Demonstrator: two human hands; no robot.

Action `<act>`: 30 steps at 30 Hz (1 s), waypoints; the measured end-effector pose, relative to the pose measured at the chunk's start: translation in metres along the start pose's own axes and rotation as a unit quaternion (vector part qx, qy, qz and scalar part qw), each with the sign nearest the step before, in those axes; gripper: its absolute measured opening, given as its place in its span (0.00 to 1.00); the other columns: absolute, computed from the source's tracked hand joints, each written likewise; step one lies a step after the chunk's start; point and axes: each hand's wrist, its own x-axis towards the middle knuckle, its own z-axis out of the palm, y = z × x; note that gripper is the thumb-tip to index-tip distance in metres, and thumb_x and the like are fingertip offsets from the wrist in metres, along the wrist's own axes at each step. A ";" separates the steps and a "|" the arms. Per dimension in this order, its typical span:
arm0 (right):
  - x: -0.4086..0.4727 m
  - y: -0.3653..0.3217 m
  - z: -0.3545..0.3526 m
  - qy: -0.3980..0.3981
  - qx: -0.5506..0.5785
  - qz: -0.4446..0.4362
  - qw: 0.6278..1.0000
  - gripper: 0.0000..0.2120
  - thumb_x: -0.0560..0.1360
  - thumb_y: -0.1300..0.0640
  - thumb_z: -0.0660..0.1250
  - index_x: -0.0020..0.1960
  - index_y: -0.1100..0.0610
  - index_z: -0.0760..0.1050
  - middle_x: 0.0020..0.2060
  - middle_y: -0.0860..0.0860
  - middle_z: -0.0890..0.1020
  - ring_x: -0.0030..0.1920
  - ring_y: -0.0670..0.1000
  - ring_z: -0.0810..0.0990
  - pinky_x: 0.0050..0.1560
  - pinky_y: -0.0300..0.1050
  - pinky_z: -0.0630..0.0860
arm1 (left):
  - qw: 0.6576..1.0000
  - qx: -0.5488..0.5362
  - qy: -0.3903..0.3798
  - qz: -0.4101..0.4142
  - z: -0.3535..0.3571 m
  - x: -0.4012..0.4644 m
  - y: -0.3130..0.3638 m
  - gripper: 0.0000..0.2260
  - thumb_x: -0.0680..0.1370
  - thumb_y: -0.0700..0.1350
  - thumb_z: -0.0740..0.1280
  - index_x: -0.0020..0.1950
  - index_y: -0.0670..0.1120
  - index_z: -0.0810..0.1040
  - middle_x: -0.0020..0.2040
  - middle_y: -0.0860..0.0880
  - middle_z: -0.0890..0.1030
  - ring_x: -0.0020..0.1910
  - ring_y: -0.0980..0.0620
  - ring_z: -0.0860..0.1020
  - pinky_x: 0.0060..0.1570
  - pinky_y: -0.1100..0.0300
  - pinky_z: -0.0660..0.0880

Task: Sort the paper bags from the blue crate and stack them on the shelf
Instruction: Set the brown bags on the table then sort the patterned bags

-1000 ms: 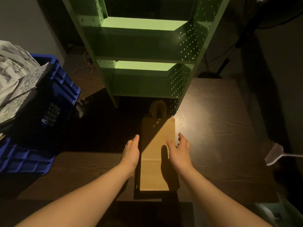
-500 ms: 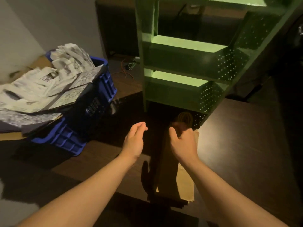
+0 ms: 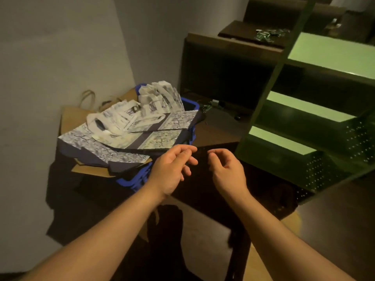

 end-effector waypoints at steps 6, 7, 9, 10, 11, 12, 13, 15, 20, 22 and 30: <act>0.026 -0.047 0.047 -0.003 -0.018 -0.050 0.999 0.03 0.81 0.49 0.65 0.50 0.41 0.77 0.45 0.40 0.83 0.47 0.41 0.81 0.54 0.53 0.81 | 0.997 -0.046 0.055 -0.009 -0.066 0.015 0.017 0.08 0.83 0.47 0.64 0.55 0.49 0.82 0.41 0.47 0.82 0.32 0.53 0.76 0.29 0.61 0.71; 0.030 -0.054 0.054 -0.003 -0.030 -0.060 0.998 0.03 0.81 0.48 0.65 0.51 0.41 0.77 0.45 0.40 0.82 0.48 0.41 0.81 0.55 0.52 0.81 | 0.996 -0.055 0.071 -0.026 -0.076 0.018 0.017 0.08 0.84 0.44 0.63 0.55 0.48 0.82 0.42 0.46 0.82 0.32 0.53 0.75 0.30 0.61 0.71; 0.040 -0.066 0.067 -0.002 -0.063 -0.089 0.994 0.02 0.81 0.47 0.65 0.52 0.42 0.76 0.47 0.39 0.80 0.48 0.41 0.79 0.54 0.50 0.81 | 0.990 -0.076 0.103 -0.063 -0.095 0.023 0.015 0.07 0.84 0.42 0.63 0.54 0.47 0.82 0.42 0.45 0.82 0.32 0.53 0.76 0.31 0.60 0.72; 0.046 -0.071 0.073 -0.003 -0.089 -0.106 0.990 0.04 0.80 0.46 0.65 0.54 0.43 0.76 0.48 0.39 0.78 0.49 0.42 0.78 0.54 0.49 0.81 | 0.987 -0.082 0.113 -0.078 -0.104 0.026 0.012 0.07 0.84 0.43 0.64 0.54 0.46 0.82 0.43 0.45 0.83 0.32 0.52 0.76 0.32 0.59 0.73; 0.052 -0.074 0.078 -0.006 -0.125 -0.122 0.985 0.08 0.80 0.44 0.65 0.56 0.45 0.77 0.50 0.41 0.77 0.52 0.43 0.76 0.55 0.47 0.79 | 0.985 -0.085 0.119 -0.090 -0.111 0.028 0.011 0.06 0.84 0.43 0.64 0.55 0.45 0.81 0.43 0.44 0.83 0.33 0.52 0.77 0.33 0.59 0.74; 0.058 -0.076 0.085 -0.012 -0.168 -0.135 0.976 0.13 0.79 0.42 0.65 0.59 0.47 0.77 0.52 0.43 0.76 0.56 0.44 0.73 0.57 0.47 0.77 | 0.983 -0.091 0.124 -0.097 -0.118 0.032 0.009 0.06 0.84 0.42 0.64 0.55 0.45 0.81 0.44 0.44 0.83 0.33 0.52 0.77 0.33 0.59 0.74; 0.065 -0.078 0.093 -0.019 -0.211 -0.147 0.966 0.17 0.78 0.40 0.65 0.62 0.48 0.76 0.56 0.44 0.75 0.61 0.46 0.70 0.61 0.47 0.73 | 0.981 -0.099 0.127 -0.104 -0.126 0.035 0.008 0.06 0.84 0.42 0.64 0.55 0.44 0.81 0.44 0.43 0.82 0.33 0.51 0.77 0.33 0.59 0.74; 0.077 -0.080 0.106 -0.034 -0.289 -0.159 0.943 0.24 0.77 0.37 0.64 0.67 0.49 0.73 0.62 0.47 0.74 0.66 0.51 0.66 0.66 0.50 0.67 | 0.977 -0.119 0.132 -0.117 -0.137 0.042 0.005 0.06 0.84 0.41 0.64 0.56 0.42 0.80 0.43 0.43 0.82 0.33 0.51 0.78 0.34 0.59 0.75; 0.102 -0.074 0.129 -0.073 -0.450 -0.154 0.877 0.34 0.76 0.32 0.60 0.74 0.52 0.67 0.71 0.53 0.72 0.73 0.57 0.64 0.73 0.55 0.59 | 0.965 -0.148 0.132 -0.170 -0.151 0.056 -0.002 0.06 0.82 0.42 0.67 0.56 0.41 0.79 0.44 0.42 0.82 0.34 0.49 0.79 0.33 0.58 0.75; 0.109 -0.072 0.134 -0.106 -0.483 -0.121 0.861 0.37 0.74 0.31 0.59 0.76 0.52 0.64 0.76 0.56 0.65 0.78 0.60 0.57 0.77 0.60 0.52 | 0.963 -0.144 0.122 -0.193 -0.154 0.058 -0.006 0.07 0.82 0.44 0.67 0.57 0.42 0.79 0.46 0.43 0.82 0.36 0.48 0.79 0.33 0.58 0.76; 0.114 -0.068 0.138 -0.220 -0.520 -0.050 0.824 0.53 0.65 0.17 0.54 0.80 0.48 0.56 0.81 0.55 0.56 0.81 0.61 0.48 0.78 0.67 0.45 | 0.955 -0.121 0.118 -0.242 -0.159 0.060 -0.014 0.08 0.82 0.48 0.66 0.59 0.47 0.79 0.59 0.46 0.81 0.57 0.40 0.82 0.51 0.48 0.83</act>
